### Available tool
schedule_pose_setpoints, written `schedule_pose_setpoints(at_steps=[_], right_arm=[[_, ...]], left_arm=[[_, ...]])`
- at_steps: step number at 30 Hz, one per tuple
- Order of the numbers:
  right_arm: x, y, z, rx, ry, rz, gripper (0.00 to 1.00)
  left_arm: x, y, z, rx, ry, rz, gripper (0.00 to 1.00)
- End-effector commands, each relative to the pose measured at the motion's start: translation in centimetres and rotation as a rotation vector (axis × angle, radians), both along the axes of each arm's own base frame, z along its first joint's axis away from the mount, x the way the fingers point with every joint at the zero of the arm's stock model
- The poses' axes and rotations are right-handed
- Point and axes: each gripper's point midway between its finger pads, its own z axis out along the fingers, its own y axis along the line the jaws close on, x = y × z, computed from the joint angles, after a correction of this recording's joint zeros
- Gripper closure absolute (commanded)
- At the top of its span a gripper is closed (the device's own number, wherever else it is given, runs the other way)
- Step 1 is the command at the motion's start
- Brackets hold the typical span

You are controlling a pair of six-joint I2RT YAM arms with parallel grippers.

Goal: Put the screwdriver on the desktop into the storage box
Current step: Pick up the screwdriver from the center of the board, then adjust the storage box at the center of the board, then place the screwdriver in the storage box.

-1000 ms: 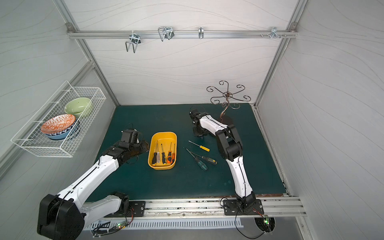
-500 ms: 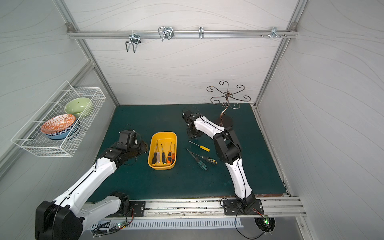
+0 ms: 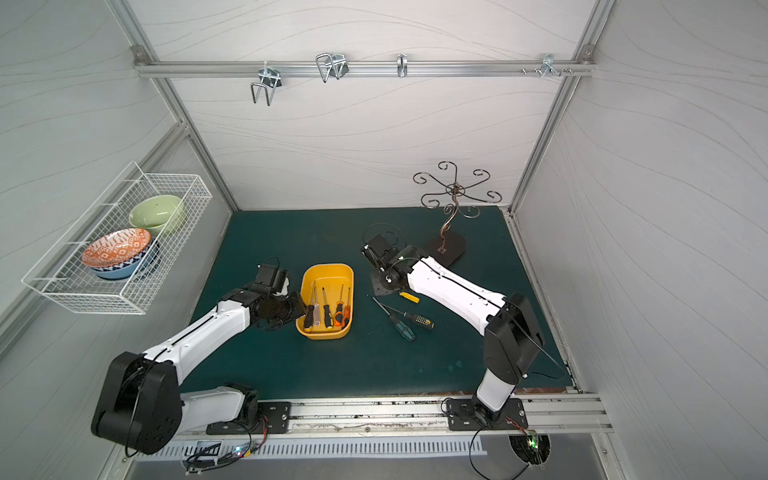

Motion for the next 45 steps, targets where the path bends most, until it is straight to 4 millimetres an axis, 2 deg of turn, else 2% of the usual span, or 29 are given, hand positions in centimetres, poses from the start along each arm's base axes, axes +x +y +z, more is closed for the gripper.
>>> schedule_pose_setpoints(at_steps=[1,4,6,10,14,18,22,25,30,34,42,45], right_arm=[[-3.7,1.4,1.9,0.125,0.026,-0.002,1.00],[-6.0,1.7,1.9,0.158,0.059,-0.001,1.00],[-6.7,1.7,1.8,0.162,0.069,-0.006,1.00],[-7.1,1.2,2.1,0.161,0.072,-0.021,1.00],[-7.3,1.5,2.5,0.173,0.078,-0.002,1.00],[-8.1,3.6,2.0,0.183,0.115,0.065,1.00],[-9.2,6.9,0.9,0.166,0.168,0.155,1.00],[-9.5,9.2,-0.3,0.152,0.202,0.207,1.00],[-8.6,12.0,-2.3,0.137,0.228,0.221,1.00],[-7.4,13.6,-4.3,0.109,0.229,0.193,0.98],[-4.6,14.0,-6.8,0.042,0.179,0.103,0.96],[-3.6,13.8,-7.7,0.029,0.175,0.076,0.91]], left_arm=[[1.0,-0.7,0.7,-0.041,-0.044,-0.015,0.64],[1.0,-1.0,0.2,-0.063,-0.035,-0.011,0.76],[0.9,-1.2,-0.1,-0.073,-0.028,-0.007,0.82],[0.7,-1.7,-0.5,-0.088,-0.029,0.013,0.83],[0.2,-3.4,-0.6,-0.126,-0.044,0.028,0.83],[0.4,-4.0,0.1,-0.163,-0.107,0.088,0.76],[0.5,-2.5,1.9,-0.130,-0.180,0.153,0.66],[0.2,-1.1,3.2,-0.085,-0.221,0.191,0.64],[-0.6,0.9,3.9,-0.058,-0.256,0.281,0.63],[-1.2,1.6,3.6,-0.061,-0.260,0.312,0.63],[-1.8,1.7,3.1,-0.061,-0.235,0.302,0.63],[-1.8,1.7,3.1,-0.063,-0.233,0.296,0.63]])
